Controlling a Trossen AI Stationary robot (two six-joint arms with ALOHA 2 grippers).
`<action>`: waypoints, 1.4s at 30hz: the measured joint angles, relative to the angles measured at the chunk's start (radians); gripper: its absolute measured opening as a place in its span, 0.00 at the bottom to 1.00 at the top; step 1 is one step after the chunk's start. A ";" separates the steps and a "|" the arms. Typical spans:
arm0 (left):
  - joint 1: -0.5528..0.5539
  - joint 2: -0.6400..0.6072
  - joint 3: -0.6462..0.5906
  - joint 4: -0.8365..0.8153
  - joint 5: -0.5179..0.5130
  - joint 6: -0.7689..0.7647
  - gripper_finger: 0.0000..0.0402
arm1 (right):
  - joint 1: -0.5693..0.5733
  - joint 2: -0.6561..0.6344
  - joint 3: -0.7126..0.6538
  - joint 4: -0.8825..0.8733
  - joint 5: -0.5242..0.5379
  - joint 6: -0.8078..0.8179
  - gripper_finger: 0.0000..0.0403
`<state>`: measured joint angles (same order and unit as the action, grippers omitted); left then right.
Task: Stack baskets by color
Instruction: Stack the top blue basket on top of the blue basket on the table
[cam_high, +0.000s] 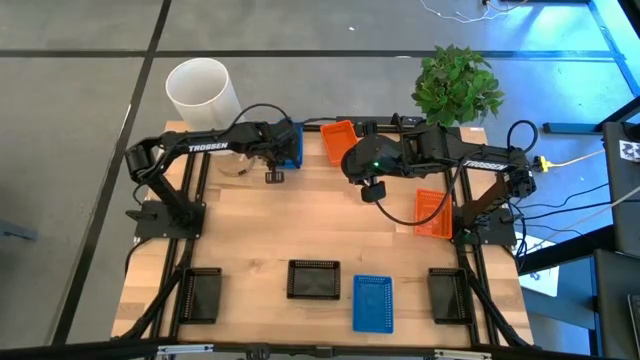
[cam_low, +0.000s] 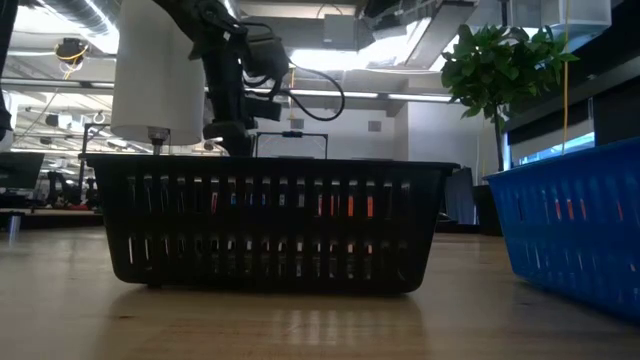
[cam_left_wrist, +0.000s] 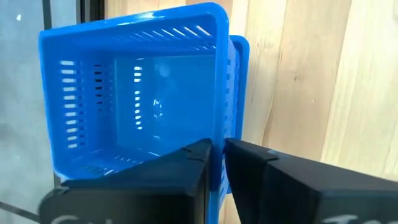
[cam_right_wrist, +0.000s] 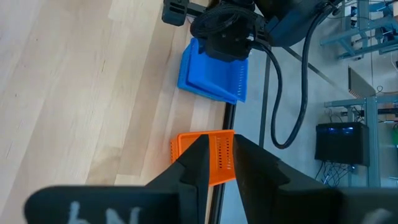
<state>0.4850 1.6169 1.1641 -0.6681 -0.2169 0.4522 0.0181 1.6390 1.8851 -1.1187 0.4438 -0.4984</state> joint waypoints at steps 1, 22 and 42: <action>0.000 0.000 0.000 0.000 0.000 0.000 0.09 | 0.000 0.000 0.000 0.000 0.000 0.000 0.18; -0.002 0.000 0.000 0.007 -0.038 -0.001 0.06 | 0.000 0.000 0.000 0.000 0.000 0.000 0.18; -0.011 0.000 0.000 0.014 -0.144 -0.004 0.20 | 0.000 0.000 0.000 0.000 0.000 0.000 0.18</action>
<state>0.4743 1.6169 1.1645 -0.6539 -0.3609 0.4486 0.0181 1.6390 1.8847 -1.1191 0.4435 -0.4980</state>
